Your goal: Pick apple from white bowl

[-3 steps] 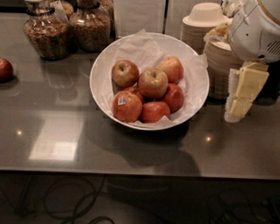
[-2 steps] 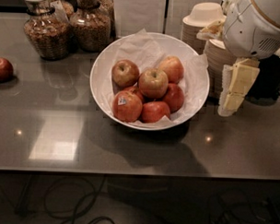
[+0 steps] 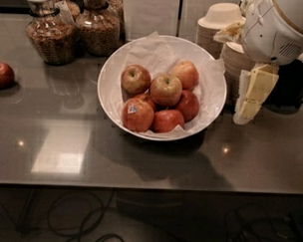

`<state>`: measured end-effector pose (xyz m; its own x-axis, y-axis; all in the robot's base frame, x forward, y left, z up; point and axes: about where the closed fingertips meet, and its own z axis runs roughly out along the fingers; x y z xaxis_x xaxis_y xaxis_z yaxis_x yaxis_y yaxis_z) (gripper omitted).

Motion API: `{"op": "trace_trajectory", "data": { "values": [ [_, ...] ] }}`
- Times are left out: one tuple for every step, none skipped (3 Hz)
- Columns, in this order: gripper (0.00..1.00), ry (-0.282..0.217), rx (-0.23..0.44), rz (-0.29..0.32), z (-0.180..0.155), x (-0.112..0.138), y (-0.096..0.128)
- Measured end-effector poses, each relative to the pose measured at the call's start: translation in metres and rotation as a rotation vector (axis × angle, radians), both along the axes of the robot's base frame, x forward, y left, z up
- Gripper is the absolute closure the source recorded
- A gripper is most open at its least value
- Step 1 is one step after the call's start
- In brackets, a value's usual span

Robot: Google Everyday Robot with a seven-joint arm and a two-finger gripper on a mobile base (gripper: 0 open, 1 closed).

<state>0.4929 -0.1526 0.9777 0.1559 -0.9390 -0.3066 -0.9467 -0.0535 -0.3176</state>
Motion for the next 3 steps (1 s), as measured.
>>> {"op": "trace_trajectory", "data": {
  "values": [
    [0.00, 0.016, 0.056, 0.050, -0.014, 0.016, 0.020],
    [0.00, 0.045, 0.088, 0.103, -0.030, 0.028, 0.040],
    [0.05, 0.079, 0.095, 0.141, -0.045, 0.034, 0.053]
  ]
}}
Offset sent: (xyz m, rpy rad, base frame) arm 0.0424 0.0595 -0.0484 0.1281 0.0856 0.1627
